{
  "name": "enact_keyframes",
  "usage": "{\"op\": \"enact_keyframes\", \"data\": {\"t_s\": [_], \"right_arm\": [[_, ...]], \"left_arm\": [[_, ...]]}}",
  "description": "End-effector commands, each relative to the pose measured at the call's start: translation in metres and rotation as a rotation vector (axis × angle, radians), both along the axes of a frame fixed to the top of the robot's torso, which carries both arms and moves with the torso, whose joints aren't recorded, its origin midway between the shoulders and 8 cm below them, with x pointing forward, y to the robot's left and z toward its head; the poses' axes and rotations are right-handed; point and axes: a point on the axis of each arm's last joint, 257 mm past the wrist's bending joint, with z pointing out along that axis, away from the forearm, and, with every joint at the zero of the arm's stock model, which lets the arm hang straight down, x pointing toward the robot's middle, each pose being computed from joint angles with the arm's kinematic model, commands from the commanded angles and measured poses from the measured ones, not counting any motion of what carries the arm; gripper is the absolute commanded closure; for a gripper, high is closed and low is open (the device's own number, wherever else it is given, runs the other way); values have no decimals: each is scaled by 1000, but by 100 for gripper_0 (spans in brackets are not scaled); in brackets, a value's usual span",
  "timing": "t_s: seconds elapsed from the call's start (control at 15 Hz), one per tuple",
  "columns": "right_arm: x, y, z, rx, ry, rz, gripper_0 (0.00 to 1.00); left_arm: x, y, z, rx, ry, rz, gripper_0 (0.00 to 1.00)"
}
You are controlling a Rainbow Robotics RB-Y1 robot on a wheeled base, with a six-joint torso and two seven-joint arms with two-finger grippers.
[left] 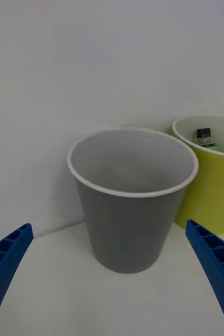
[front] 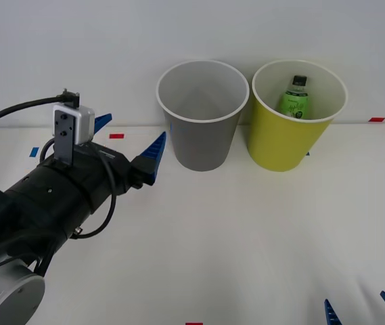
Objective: Put cans in the gray bin and PET bottles in the light green bin.
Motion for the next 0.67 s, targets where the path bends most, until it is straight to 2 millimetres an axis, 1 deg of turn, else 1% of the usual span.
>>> {"op": "enact_keyframes", "data": {"t_s": [0.07, 0.27, 0.33, 0.47, 0.6, 0.67], "right_arm": [[0, 0, 0, 0, 0, 0, 0], [0, 0, 0, 0, 0, 0, 0], [0, 0, 0, 0, 0, 0, 0], [0, 0, 0, 0, 0, 0, 0], [0, 0, 0, 0, 0, 0, 0], [0, 0, 0, 0, 0, 0, 0]], "left_arm": [[-20, 19, -24, 29, 29, 30, 0], [-32, 33, -45, -48, 69, 102, 0], [-34, 35, -49, -80, 76, 116, 0], [-41, 36, -57, -83, 66, 123, 0], [-41, 39, -70, -118, 27, 133, 0], [-38, 40, -81, -126, 8, 139, 0]]}}
